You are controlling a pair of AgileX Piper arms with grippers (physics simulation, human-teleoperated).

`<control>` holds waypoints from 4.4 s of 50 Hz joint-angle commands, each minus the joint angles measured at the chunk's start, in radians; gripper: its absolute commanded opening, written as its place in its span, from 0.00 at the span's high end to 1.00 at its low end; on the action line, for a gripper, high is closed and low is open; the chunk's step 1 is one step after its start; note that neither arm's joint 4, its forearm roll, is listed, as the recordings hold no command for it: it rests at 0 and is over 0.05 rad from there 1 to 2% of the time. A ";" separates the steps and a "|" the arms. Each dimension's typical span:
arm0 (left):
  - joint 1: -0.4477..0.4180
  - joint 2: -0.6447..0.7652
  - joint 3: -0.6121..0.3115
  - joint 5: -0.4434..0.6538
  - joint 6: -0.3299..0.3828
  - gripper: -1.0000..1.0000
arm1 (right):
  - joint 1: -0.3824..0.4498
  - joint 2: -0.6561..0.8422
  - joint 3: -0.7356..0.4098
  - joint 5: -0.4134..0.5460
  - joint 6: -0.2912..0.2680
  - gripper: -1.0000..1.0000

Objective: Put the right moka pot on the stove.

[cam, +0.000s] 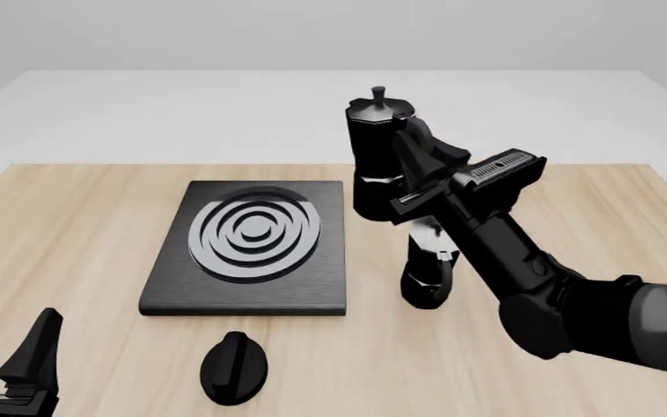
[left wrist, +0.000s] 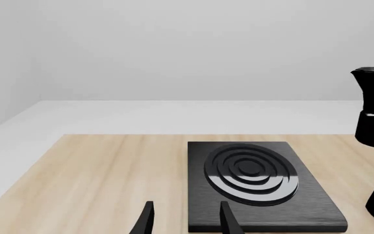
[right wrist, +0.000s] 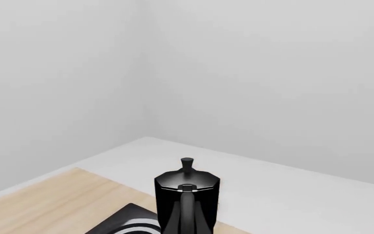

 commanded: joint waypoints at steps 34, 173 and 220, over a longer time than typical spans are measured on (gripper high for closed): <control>0.000 0.000 0.000 0.000 0.000 0.00 | 0.069 0.338 -0.324 -0.063 0.041 1.00; 0.000 0.000 0.000 0.000 0.000 0.00 | 0.231 0.595 -0.447 -0.056 0.121 0.00; 0.000 0.000 0.000 0.000 0.000 0.00 | 0.256 0.126 -0.127 0.066 0.079 0.00</control>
